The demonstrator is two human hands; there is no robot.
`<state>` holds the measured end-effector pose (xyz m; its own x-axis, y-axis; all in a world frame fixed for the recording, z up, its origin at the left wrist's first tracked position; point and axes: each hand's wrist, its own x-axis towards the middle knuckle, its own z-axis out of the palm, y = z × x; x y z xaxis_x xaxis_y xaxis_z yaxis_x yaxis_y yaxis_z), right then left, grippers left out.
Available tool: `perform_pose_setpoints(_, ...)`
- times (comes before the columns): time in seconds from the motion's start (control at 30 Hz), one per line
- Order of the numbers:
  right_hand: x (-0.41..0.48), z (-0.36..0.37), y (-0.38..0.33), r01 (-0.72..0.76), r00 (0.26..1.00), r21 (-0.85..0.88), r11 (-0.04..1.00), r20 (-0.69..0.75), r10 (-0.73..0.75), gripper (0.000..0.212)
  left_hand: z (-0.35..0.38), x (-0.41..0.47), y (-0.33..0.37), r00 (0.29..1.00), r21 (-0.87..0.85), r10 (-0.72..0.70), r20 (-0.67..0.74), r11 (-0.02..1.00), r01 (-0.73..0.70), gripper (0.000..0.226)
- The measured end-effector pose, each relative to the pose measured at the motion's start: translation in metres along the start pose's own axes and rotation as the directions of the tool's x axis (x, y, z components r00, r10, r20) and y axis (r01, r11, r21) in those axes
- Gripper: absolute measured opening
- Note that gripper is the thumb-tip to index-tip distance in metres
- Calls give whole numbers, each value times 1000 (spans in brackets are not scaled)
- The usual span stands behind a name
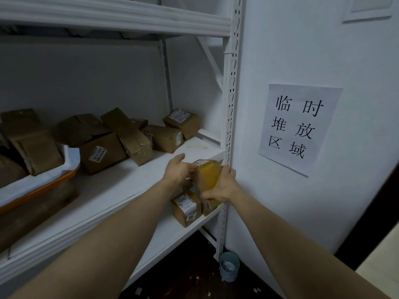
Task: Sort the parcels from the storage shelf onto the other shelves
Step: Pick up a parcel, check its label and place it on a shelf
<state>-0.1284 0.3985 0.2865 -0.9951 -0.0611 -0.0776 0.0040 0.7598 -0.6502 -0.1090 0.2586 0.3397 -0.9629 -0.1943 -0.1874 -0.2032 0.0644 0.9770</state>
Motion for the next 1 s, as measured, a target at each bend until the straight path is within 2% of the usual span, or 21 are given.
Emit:
perform_pose_setpoints(0.07,1,4,7,8,1000,74,997,-27,-6,110,0,5,-9,997,-37,-24,-70,999,21,58)
perform_pose_setpoints(0.13,2,6,15,4,999,98,995,-47,1,106,0,13,-19,987,57,-73,-141,995,82,47)
perform_pose_setpoints(0.2,0,12,22,-38,999,155,987,-4,39,106,-2,22,-32,969,97,-127,-210,984,150,36)
perform_pose_setpoints(0.3,-3,28,29,-107,990,342,934,125,68,112,-10,29,-49,950,107,-176,-257,972,209,32)
perform_pose_setpoints(0.43,2,48,37,-122,985,407,905,164,59,116,-18,29,-64,941,63,-209,-265,970,233,20)
perform_pose_setpoints(0.5,2,56,38,-118,982,394,912,185,47,113,-21,29,-70,940,43,-226,-255,969,244,17)
perform_pose_setpoints(0.63,9,74,41,-122,975,334,935,215,50,113,-29,32,-83,923,-38,-331,-196,943,330,24)
perform_pose_setpoints(0.73,13,90,40,-145,967,302,942,243,71,110,-34,32,-94,892,-95,-450,-41,891,444,28)
perform_pose_setpoints(0.8,13,100,38,-137,963,240,961,260,72,114,-35,32,-106,858,-53,-510,66,857,513,41)
perform_pose_setpoints(0.87,13,111,37,-133,957,208,969,283,70,117,-37,35,-122,829,-9,-549,110,833,553,35)
perform_pose_setpoints(0.9,11,117,35,-138,950,206,969,305,71,119,-37,37,-130,820,-31,-558,125,824,566,29)
perform_pose_setpoints(1.0,15,136,38,-137,926,204,969,375,51,114,-39,45,-150,826,-49,-553,109,827,560,36)
